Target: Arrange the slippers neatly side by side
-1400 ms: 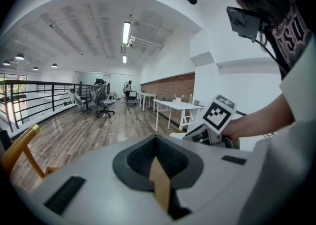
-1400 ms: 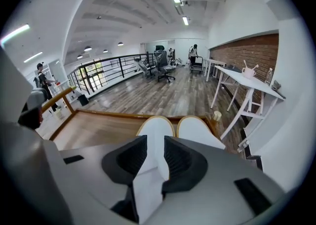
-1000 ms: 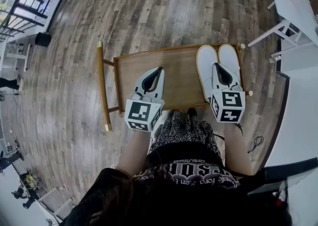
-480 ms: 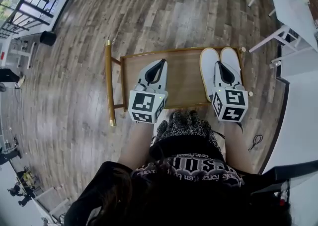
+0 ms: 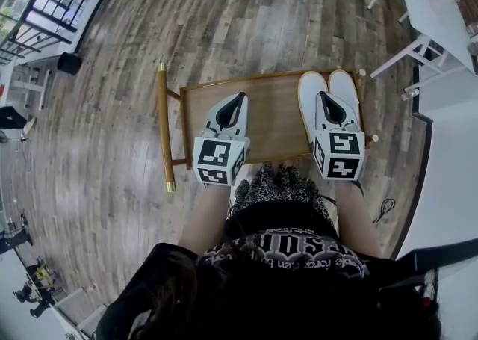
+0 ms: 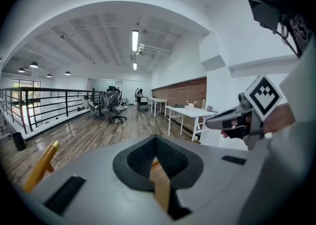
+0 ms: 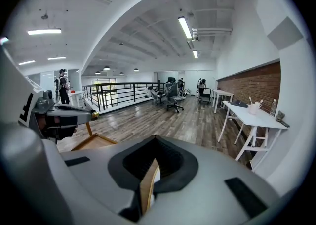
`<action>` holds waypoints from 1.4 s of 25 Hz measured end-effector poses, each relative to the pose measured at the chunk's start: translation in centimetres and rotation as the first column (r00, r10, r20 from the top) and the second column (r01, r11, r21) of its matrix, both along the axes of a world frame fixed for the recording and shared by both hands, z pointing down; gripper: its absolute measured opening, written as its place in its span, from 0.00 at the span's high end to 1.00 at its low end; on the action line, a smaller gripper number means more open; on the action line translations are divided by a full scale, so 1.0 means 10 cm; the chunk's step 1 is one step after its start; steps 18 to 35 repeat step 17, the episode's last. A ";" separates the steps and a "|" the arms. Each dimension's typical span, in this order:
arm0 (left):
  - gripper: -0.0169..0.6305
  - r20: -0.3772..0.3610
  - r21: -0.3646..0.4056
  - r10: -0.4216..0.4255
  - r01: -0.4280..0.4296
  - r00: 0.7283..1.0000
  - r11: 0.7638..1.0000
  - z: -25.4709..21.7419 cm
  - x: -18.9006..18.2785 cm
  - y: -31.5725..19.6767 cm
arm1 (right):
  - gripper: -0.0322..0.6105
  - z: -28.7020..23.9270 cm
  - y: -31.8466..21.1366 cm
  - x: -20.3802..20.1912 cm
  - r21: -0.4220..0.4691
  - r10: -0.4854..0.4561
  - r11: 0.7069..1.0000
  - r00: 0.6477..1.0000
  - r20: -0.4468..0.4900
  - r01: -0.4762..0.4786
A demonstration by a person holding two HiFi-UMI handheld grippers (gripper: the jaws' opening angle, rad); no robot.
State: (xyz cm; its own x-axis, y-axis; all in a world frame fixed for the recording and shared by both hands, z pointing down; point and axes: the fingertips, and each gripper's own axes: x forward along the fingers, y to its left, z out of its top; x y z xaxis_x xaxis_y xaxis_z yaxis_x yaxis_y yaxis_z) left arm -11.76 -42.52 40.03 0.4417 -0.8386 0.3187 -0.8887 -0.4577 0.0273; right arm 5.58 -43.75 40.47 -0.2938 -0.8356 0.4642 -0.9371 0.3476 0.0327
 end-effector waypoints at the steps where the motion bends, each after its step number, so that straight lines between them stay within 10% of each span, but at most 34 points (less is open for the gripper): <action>1: 0.99 -0.001 0.000 0.000 0.000 1.000 1.000 -0.01 -0.01 0.00 | 0.95 -0.01 0.00 0.00 0.001 0.002 1.000 1.000 -0.002 -0.002; 35: 0.99 0.006 0.019 0.001 -0.001 1.000 1.000 -0.09 -0.11 0.05 | 0.95 0.02 -0.01 -0.04 -0.008 0.005 1.000 1.000 0.012 -0.004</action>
